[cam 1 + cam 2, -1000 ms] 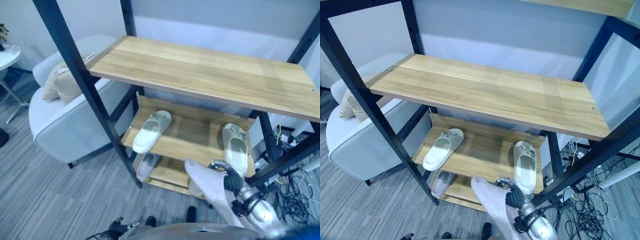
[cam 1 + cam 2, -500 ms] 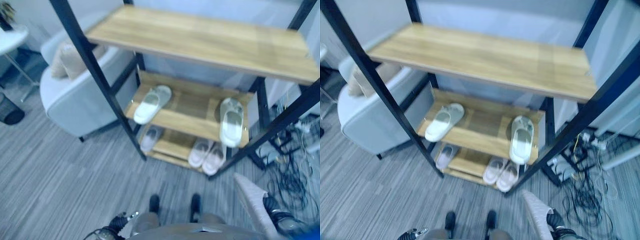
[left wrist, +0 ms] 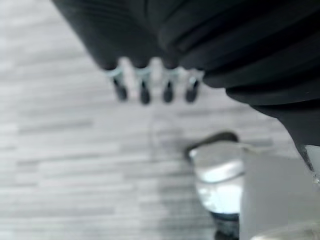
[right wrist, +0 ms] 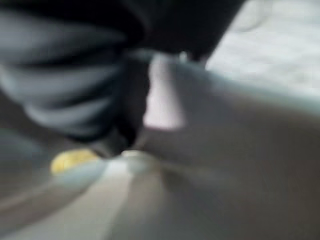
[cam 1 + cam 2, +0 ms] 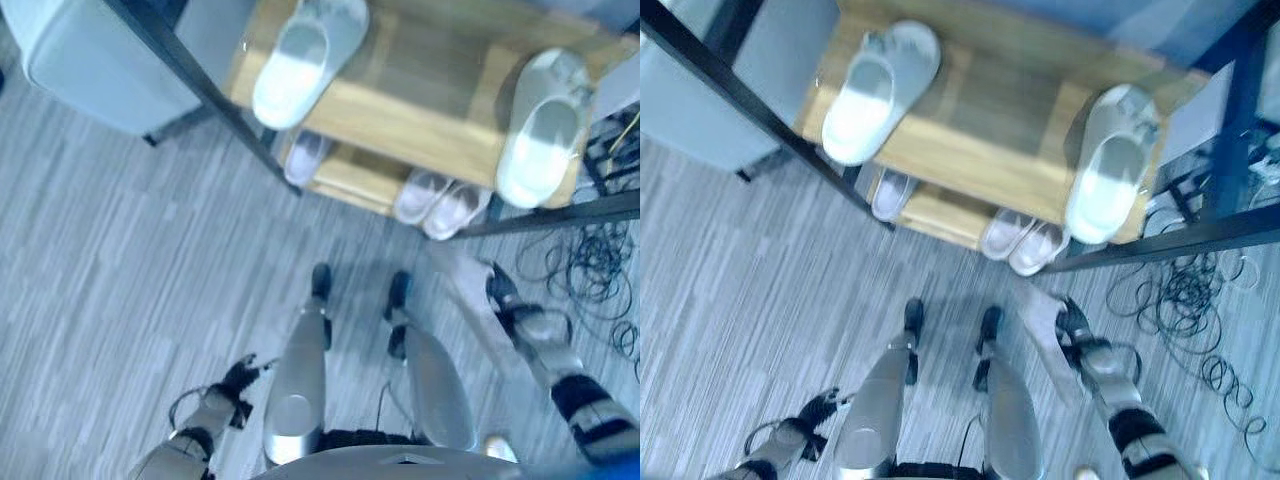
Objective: Arrange the slippers neatly on the shoe rack.
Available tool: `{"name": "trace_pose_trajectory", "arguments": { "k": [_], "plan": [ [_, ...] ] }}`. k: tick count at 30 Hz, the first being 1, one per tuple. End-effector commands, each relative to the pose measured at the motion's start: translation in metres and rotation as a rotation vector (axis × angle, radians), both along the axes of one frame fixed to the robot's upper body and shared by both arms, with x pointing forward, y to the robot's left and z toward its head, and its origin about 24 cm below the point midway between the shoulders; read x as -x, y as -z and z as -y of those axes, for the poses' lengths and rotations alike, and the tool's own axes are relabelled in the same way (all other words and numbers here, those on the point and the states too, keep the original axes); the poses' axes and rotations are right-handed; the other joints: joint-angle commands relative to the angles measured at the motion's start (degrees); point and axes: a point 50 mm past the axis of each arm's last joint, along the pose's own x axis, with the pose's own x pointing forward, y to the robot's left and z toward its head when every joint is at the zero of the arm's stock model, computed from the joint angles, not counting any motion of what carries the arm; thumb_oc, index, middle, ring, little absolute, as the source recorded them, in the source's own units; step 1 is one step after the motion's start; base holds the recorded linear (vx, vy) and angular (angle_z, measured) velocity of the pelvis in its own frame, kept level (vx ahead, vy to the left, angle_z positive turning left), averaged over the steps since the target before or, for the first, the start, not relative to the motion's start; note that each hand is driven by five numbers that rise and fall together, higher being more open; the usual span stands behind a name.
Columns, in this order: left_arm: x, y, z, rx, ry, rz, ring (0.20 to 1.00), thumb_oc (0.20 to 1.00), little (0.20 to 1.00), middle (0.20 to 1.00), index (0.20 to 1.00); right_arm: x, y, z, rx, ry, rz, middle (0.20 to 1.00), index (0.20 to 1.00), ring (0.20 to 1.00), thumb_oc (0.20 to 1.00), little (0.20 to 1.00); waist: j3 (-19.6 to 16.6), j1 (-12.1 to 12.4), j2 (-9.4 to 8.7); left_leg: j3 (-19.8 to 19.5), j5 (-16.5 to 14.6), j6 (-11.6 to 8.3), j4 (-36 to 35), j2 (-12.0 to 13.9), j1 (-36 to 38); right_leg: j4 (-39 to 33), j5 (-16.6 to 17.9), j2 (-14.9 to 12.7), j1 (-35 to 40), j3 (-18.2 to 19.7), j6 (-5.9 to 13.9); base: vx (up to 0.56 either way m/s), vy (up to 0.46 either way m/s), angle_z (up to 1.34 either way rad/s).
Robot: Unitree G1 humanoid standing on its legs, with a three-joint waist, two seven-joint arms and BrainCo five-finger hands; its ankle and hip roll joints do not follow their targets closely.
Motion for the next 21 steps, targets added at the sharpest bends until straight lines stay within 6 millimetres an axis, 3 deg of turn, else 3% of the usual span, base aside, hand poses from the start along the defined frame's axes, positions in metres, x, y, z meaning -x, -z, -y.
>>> {"name": "trace_pose_trajectory", "arguments": {
  "k": [1, 2, 3, 5, 6, 7, 12, 13, 15, 17, 18, 21],
  "plan": [
    [0.013, 0.002, -0.009, -0.024, -0.052, 0.005, 1.000, 1.000, 1.000, 1.000, 1.000, 0.006, -0.020, 0.009, 0.068, -0.007, 0.122, 0.200, 0.200, 0.200, 0.200, 0.200, -2.05, 0.11, 0.45, -0.40, -4.22, -0.52, 4.70, -0.50, -2.45, 10.35, -8.97, -4.97, 1.13, 2.81, 4.54, -0.02, -0.007, 0.22],
    [-0.003, -0.008, -0.012, -0.037, -0.078, 0.082, 1.000, 1.000, 1.000, 1.000, 1.000, -0.003, -0.036, 0.002, 0.116, -0.026, 0.201, 0.200, 0.200, 0.200, 0.200, 0.200, -1.67, 0.58, 0.66, -1.09, -4.74, -0.31, 6.92, -0.83, -6.00, 13.13, -9.96, -5.25, -2.29, 2.65, 4.28, -0.05, 0.005, 0.07],
    [-0.002, -0.008, -0.012, -0.037, -0.078, 0.082, 1.000, 1.000, 1.000, 1.000, 1.000, -0.003, -0.036, 0.002, 0.116, -0.026, 0.201, 0.200, 0.200, 0.200, 0.200, 0.200, -1.75, 0.58, 0.65, -1.10, -4.77, -0.31, 6.99, -0.83, -6.13, 13.18, -9.99, -5.25, -2.40, 2.65, 4.28, -0.08, 0.015, 0.01],
    [-0.020, -0.021, -0.017, -0.047, -0.139, 0.189, 1.000, 1.000, 1.000, 1.000, 1.000, -0.016, -0.064, -0.009, 0.164, -0.032, 0.345, 0.200, 0.200, 0.200, 0.200, 0.200, -1.38, 1.05, 0.95, -2.11, -6.26, 0.11, 11.87, -1.25, -12.14, 19.08, -11.54, -5.94, -8.61, 2.92, 4.21, -0.07, 0.029, 0.14],
    [-0.020, -0.021, -0.017, -0.047, -0.139, 0.189, 1.000, 1.000, 1.000, 1.000, 1.000, -0.016, -0.064, -0.009, 0.164, -0.032, 0.345, 0.200, 0.200, 0.200, 0.200, 0.200, -1.41, 1.05, 0.95, -2.11, -6.27, 0.11, 11.89, -1.26, -12.18, 19.09, -11.55, -5.94, -8.65, 2.92, 4.21, -0.08, 0.041, 0.24],
    [-0.028, -0.028, -0.019, -0.053, -0.167, 0.234, 1.000, 1.000, 1.000, 1.000, 1.000, -0.026, -0.085, -0.013, 0.208, -0.013, 0.442, 0.200, 0.200, 0.200, 0.200, 0.200, -1.24, 1.40, 1.28, -2.23, -6.99, 0.29, 15.35, -1.40, -16.27, 23.16, -12.86, -6.30, -12.72, 3.34, 4.03, -0.05, 0.033, 0.14],
    [-0.035, -0.031, -0.014, -0.062, -0.174, 0.275, 1.000, 1.000, 1.000, 1.000, 1.000, -0.047, -0.144, -0.019, 0.271, 0.056, 0.679, 0.200, 0.200, 0.200, 0.200, 0.200, -1.79, 2.03, 2.54, -3.26, -11.54, 1.82, 28.29, -3.05, -28.54, 37.14, -18.51, -7.74, -25.76, 6.26, 1.95, -0.01, 0.011, 0.05],
    [-0.035, -0.031, -0.014, -0.062, -0.174, 0.275, 1.000, 1.000, 1.000, 1.000, 1.000, -0.047, -0.144, -0.019, 0.271, 0.056, 0.679, 0.200, 0.200, 0.200, 0.200, 0.200, -1.85, 2.03, 2.52, -3.25, -11.56, 1.82, 28.34, -3.05, -28.63, 37.19, -18.54, -7.74, -25.85, 6.28, 1.95, 0.00, 0.001, 0.14],
    [-0.038, -0.034, -0.013, -0.062, -0.172, 0.304, 1.000, 1.000, 1.000, 1.000, 1.000, -0.054, -0.169, -0.021, 0.290, 0.084, 0.758, 0.200, 0.200, 0.200, 0.200, 0.200, -1.56, 2.31, 3.10, -3.53, -13.54, 2.27, 34.70, -3.58, -33.53, 43.27, -21.17, -8.71, -30.74, 7.61, 0.80, 0.01, 0.011, 0.15],
    [-0.043, -0.039, -0.009, -0.065, -0.154, 0.342, 1.000, 1.000, 1.000, 1.000, 1.000, -0.060, -0.202, -0.018, 0.299, 0.128, 0.852, 0.200, 0.200, 0.200, 0.200, 0.200, -1.58, 2.94, 3.53, -3.35, -15.54, 2.66, 40.61, -4.65, -38.82, 49.53, -23.26, -9.16, -36.15, 8.89, -0.11, 0.04, 0.006, 0.18],
    [-0.042, -0.039, -0.004, -0.047, -0.142, 0.360, 1.000, 1.000, 1.000, 1.000, 1.000, -0.063, -0.230, -0.019, 0.284, 0.151, 0.931, 0.200, 0.200, 0.200, 0.200, 0.200, -1.83, 3.34, 3.86, -3.32, -17.41, 3.27, 44.77, -5.34, -42.96, 54.94, -25.05, -9.26, -41.08, 10.68, -0.77, 0.05, 0.021, 0.15],
    [-0.041, -0.036, 0.007, -0.009, -0.109, 0.358, 1.000, 1.000, 1.000, 1.000, 1.000, -0.069, -0.276, -0.021, 0.253, 0.220, 1.042, 0.200, 0.200, 0.200, 0.200, 0.200, -2.82, 4.01, 4.05, -3.06, -20.29, 3.83, 53.99, -6.92, -51.73, 65.04, -28.05, -10.12, -49.93, 13.05, -1.89, 0.09, 0.018, 0.12]
  ]
}}
